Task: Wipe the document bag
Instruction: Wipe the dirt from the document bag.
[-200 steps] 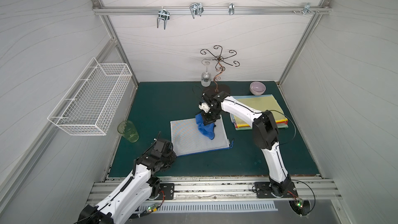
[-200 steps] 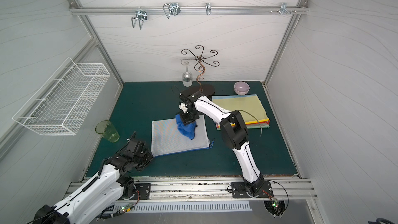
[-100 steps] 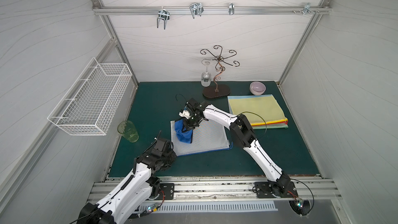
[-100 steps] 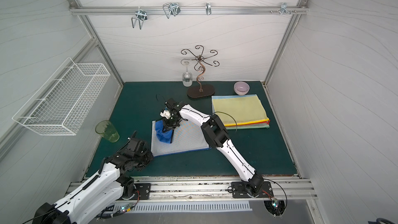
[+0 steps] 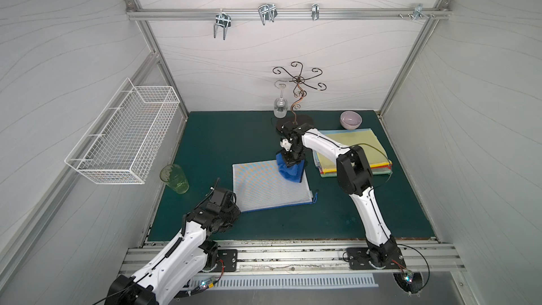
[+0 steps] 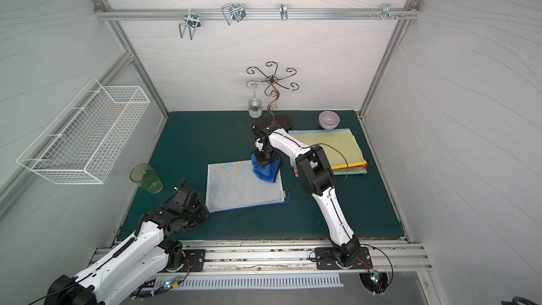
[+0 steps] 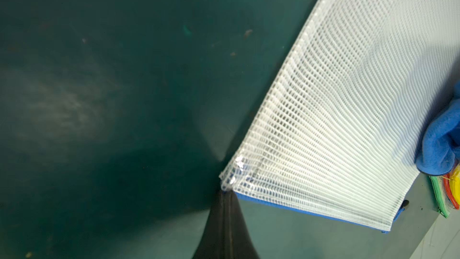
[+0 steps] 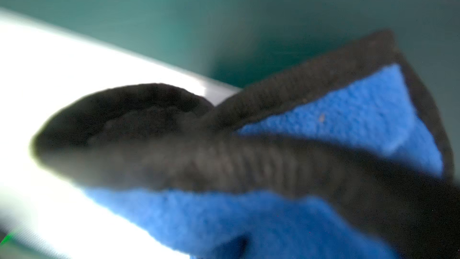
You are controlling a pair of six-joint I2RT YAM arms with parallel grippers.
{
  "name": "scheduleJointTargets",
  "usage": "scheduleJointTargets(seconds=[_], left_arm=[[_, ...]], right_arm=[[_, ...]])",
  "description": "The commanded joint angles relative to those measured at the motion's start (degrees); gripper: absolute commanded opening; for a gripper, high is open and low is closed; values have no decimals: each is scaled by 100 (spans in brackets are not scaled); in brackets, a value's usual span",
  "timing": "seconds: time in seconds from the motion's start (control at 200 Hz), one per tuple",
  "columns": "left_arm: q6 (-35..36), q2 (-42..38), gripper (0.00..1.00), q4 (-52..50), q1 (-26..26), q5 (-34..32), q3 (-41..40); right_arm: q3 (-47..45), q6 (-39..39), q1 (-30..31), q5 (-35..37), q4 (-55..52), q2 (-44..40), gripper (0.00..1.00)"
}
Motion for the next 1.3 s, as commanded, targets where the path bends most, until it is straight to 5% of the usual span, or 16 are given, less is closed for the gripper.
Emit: scheduleJointTargets(seconds=[0.0, 0.105, 0.27, 0.655, 0.735, 0.93, 1.081, 1.181, 1.296], left_arm=[[-25, 202, 0, 203, -16, -109, 111], [21, 288, 0, 190, -17, -113, 185], [40, 223, 0, 8, -16, -139, 295], [223, -319, 0, -463, 6, -516, 594], [421, -340, 0, -652, 27, -607, 913], [1022, -395, 0, -1167, 136, -900, 1731], [677, -338, 0, -659, 327, -287, 1308], [267, -293, 34, -52, 417, 72, 845], [236, 71, 50, 104, 497, 21, 734]], right_arm=[[660, -131, 715, -1951, 291, 238, 0], [1103, 306, 927, -3018, 819, 830, 0], [1514, 555, 1032, -2901, 852, 1366, 0], [-1832, -11, 96, 909, -163, -1203, 0], [-2235, -94, 37, 1261, -219, -1708, 0], [-3016, 70, -140, 509, 157, -2675, 0], [-3116, 152, -86, -64, 259, -2673, 0], [-3192, 144, -36, -212, 289, -2775, 0], [-3439, 250, -22, -460, 571, -2707, 0]])
